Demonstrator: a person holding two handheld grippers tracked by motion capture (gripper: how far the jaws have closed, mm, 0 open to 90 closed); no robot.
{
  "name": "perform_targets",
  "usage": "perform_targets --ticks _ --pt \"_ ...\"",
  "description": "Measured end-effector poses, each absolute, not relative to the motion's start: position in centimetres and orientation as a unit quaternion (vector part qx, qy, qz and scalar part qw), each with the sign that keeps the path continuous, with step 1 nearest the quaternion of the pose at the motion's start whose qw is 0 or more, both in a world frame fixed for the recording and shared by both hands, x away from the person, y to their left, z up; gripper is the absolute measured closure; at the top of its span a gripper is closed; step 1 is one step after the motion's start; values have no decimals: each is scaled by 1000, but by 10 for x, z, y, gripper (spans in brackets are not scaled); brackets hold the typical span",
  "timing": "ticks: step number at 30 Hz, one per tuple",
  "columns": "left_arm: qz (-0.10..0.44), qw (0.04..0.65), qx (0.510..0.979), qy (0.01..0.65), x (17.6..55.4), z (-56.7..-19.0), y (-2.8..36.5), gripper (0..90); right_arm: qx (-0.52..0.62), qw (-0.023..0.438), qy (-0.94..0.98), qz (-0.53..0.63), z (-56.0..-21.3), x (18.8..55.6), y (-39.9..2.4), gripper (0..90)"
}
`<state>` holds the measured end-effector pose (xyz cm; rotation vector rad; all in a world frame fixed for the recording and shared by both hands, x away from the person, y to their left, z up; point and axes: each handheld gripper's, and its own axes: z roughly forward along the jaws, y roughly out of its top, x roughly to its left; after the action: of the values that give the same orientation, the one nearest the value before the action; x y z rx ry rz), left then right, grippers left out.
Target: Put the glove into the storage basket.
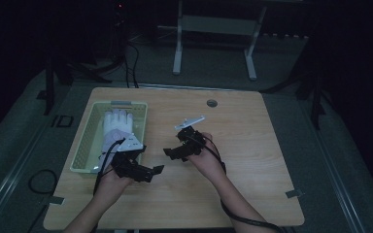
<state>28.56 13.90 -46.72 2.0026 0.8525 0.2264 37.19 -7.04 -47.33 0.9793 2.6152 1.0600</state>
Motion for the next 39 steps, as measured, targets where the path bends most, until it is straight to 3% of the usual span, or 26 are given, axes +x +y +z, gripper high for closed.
perform_targets --ticks 17,39 --pt "46 453 847 274 279 -494 86 18 342 75 862 368 -500 359 -121 160" --pt "21 461 847 265 276 -543 53 18 332 98 852 392 -539 342 -159 151"
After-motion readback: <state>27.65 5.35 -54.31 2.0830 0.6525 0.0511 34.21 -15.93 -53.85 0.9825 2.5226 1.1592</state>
